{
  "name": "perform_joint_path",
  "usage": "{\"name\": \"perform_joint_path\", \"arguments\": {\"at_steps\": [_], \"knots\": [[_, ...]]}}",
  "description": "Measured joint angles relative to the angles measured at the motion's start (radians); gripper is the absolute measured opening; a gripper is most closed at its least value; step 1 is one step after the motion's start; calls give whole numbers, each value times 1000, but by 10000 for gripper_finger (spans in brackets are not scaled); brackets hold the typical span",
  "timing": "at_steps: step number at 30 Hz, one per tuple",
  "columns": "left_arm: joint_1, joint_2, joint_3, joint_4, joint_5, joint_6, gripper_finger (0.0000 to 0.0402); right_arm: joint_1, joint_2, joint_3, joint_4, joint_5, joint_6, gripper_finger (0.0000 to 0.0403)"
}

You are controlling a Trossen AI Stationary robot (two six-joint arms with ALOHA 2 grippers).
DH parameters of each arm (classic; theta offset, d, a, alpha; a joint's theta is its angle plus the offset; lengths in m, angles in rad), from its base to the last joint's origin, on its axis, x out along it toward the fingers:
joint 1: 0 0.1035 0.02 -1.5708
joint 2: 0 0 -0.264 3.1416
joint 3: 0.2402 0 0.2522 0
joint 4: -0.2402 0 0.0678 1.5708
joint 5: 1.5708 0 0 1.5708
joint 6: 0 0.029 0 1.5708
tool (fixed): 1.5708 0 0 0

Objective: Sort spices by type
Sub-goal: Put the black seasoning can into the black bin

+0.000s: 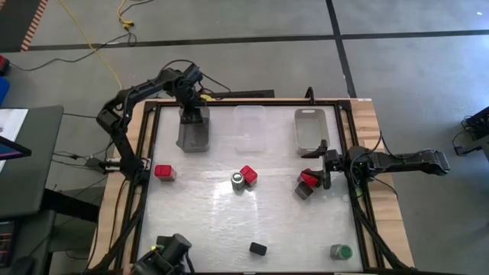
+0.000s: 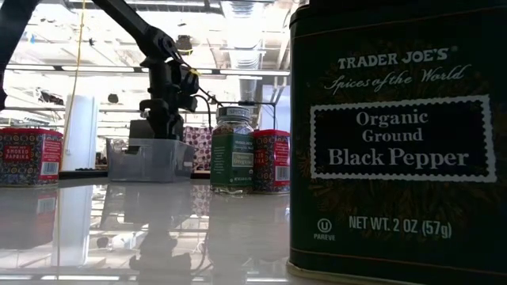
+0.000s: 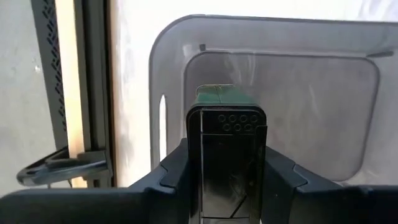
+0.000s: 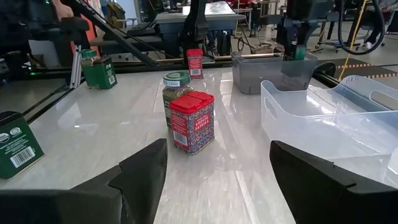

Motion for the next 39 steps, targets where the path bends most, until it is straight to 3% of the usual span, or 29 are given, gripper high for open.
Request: {"name": "perform_joint_path", "arguments": {"at_steps": [12, 31, 39], "knots": [[2, -5, -113, 33, -9, -40, 117, 0, 0, 0, 0, 0, 0, 312], [-6, -11, -119, 85, -40, 2, 118, 0, 0, 0, 0, 0, 0, 312], [-21, -9, -120, 106, -45, -9, 140, 0, 0, 0, 0, 0, 0, 312]]}}
